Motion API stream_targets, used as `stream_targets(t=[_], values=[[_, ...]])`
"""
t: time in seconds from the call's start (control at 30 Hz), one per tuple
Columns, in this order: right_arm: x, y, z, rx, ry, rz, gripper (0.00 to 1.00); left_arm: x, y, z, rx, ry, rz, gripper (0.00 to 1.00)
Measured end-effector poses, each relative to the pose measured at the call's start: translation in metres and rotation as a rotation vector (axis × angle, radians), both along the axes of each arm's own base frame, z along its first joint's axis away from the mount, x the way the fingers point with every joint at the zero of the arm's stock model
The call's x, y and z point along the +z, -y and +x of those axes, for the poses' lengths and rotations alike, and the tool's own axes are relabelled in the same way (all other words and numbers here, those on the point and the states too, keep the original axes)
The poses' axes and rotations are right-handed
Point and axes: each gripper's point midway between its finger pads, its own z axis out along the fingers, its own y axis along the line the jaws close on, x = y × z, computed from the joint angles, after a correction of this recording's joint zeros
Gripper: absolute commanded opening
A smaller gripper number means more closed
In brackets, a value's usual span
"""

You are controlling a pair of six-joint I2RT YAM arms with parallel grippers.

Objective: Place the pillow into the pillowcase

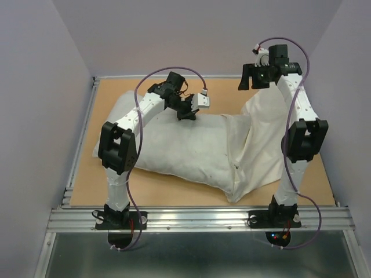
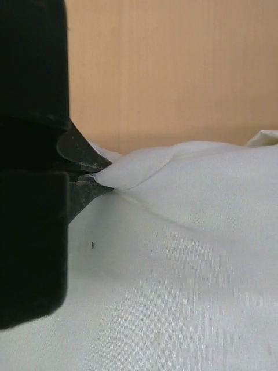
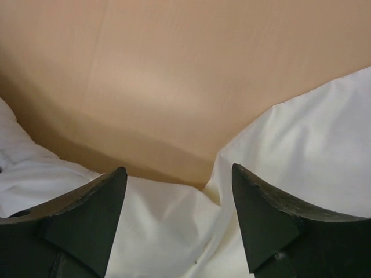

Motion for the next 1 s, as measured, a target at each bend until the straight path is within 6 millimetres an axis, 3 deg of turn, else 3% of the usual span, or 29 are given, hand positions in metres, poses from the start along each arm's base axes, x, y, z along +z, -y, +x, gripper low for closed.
stream_targets(t=[0.07,0.17,0.4,0.47,0.7,0.9,1.0], values=[[-0.017,-0.006,0.008,0.022,-0.043,-0.002,0.78,0.013,0.003,-0.002,0.000,0.064,0.015,0.00],[-0.043,-0.026,-0.013,0.090,-0.158,-0.012,0.75,0.021,0.011,-0.001,0.000,0.115,0.027,0.00],[-0.049,-0.093,-0.054,0.304,-0.212,-0.035,0.68,0.011,0.007,0.014,0.075,0.111,0.043,0.00],[-0.051,-0.098,-0.059,0.330,-0.219,-0.048,0.66,0.011,0.005,0.018,0.096,0.107,0.038,0.00],[-0.062,-0.087,-0.064,0.332,-0.247,-0.118,0.41,0.010,-0.001,0.028,0.134,0.106,0.025,0.00],[-0.081,-0.084,-0.063,0.320,-0.294,-0.156,0.01,0.010,-0.002,0.031,0.138,0.105,0.016,0.00],[-0.081,-0.092,-0.056,0.317,-0.294,-0.136,0.00,0.010,-0.001,0.032,0.143,0.101,0.008,0.00]])
